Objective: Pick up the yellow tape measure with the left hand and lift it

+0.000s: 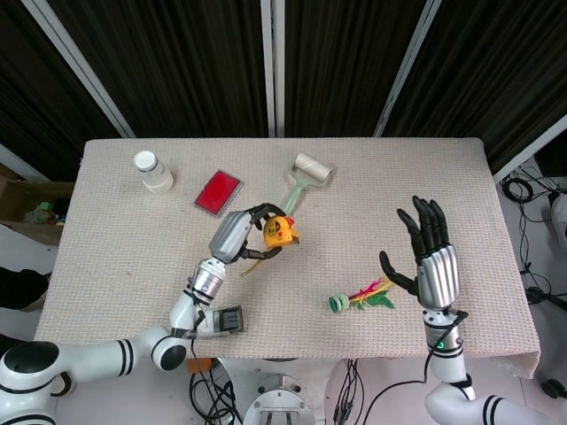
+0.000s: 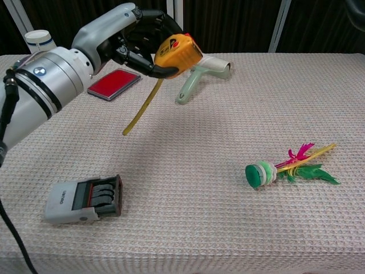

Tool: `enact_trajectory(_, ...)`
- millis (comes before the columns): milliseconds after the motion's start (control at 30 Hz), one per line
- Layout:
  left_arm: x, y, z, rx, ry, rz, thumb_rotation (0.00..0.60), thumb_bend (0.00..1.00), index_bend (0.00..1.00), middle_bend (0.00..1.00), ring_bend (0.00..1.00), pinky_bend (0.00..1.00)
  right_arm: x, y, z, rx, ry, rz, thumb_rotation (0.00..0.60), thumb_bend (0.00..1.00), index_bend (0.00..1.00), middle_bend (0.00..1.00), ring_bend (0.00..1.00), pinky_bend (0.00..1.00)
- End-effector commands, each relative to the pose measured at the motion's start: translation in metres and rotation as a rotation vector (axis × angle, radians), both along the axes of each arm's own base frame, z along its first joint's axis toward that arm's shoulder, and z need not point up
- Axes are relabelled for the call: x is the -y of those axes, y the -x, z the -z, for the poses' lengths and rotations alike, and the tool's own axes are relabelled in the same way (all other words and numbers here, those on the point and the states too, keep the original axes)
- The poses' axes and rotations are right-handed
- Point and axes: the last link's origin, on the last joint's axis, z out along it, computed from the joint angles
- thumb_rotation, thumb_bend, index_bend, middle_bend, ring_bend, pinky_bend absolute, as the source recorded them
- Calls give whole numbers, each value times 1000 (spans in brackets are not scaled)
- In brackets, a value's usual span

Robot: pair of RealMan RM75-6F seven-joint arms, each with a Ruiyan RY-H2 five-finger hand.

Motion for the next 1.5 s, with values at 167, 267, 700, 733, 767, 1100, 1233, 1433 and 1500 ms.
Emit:
enact_trajectory(167,8,-19,1,105,15,-40,600,310,570,573,516,511,8,-39,26,-43,-71,27,600,338,240,9,0,0)
enact_trajectory(267,11,-22,3,103,17,-36,600,310,570,573,517,511,10,-47,32,-58,-89,34,600,339,272,13,0,0)
enact_trajectory(700,15,-39,5,174,85,-84,600,309,569,571,517,506,18,-68,57,-52,-112,78,600,337,329,21,0,0)
enact_trajectory(733,14,-40,5,183,90,-92,600,309,569,571,517,505,18,-70,59,-49,-119,82,600,336,329,21,0,0)
enact_trajectory(767,14,-41,4,188,93,-96,600,309,569,571,517,505,18,-71,60,-42,-127,84,600,334,329,21,0,0)
enact_trajectory(1100,14,-43,4,208,125,-119,600,310,569,571,516,503,18,-84,67,-7,-142,76,600,330,380,34,0,0)
enact_trajectory(1233,14,-43,3,211,130,-120,600,310,569,569,516,502,18,-86,69,-9,-140,83,600,330,396,39,0,0)
enact_trajectory(1433,16,-43,3,205,133,-117,600,311,569,569,516,502,18,-89,71,-5,-134,86,600,331,426,43,0,0)
enact_trajectory(1500,17,-44,4,204,137,-116,600,311,569,569,516,502,18,-90,72,-4,-134,85,600,331,433,44,0,0)
